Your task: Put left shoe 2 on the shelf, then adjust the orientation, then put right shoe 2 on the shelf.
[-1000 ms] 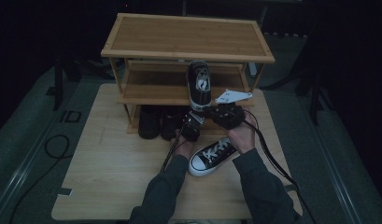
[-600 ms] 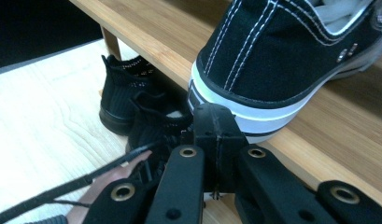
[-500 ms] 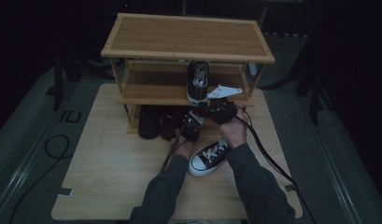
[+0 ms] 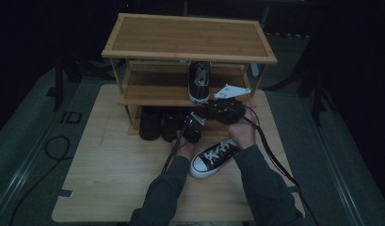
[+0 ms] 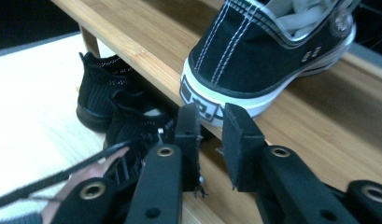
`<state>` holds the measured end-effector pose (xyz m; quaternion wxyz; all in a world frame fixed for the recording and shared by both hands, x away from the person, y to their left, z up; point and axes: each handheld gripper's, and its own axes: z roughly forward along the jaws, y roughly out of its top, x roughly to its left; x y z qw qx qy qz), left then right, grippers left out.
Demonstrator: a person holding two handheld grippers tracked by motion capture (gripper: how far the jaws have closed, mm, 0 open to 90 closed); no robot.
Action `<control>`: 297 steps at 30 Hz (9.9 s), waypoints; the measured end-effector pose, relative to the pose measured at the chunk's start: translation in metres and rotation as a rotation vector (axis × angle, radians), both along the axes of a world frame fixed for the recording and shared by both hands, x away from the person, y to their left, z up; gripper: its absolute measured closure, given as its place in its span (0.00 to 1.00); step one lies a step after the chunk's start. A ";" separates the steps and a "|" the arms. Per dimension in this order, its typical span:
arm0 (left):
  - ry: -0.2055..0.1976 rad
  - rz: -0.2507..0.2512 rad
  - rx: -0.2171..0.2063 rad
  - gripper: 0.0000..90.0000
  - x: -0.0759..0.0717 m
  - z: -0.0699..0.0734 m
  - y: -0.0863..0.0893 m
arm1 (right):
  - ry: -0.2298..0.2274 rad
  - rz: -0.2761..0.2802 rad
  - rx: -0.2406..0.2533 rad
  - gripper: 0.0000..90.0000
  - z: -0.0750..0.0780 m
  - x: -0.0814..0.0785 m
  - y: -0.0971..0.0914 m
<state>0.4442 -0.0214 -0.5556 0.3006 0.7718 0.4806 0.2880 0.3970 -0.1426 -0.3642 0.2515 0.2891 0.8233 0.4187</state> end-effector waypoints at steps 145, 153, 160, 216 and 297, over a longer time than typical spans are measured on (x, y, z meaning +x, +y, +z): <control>-0.001 -0.011 0.000 1.00 0.000 0.000 0.000 | 0.232 -0.063 -0.104 0.85 -0.102 -0.049 -0.161; -0.001 -0.011 0.001 1.00 0.000 0.000 0.000 | 0.243 0.017 -0.168 0.84 -0.107 -0.036 -0.141; -0.001 -0.012 0.001 1.00 0.000 0.000 0.000 | 0.291 0.062 -0.239 0.83 -0.115 -0.027 -0.130; -0.005 -0.014 -0.003 1.00 0.000 -0.001 0.001 | 0.432 -0.043 -0.088 0.99 -0.128 -0.036 -0.141; -0.005 -0.012 -0.003 1.00 0.000 -0.001 0.001 | 0.374 0.052 0.014 0.99 -0.029 -0.032 -0.154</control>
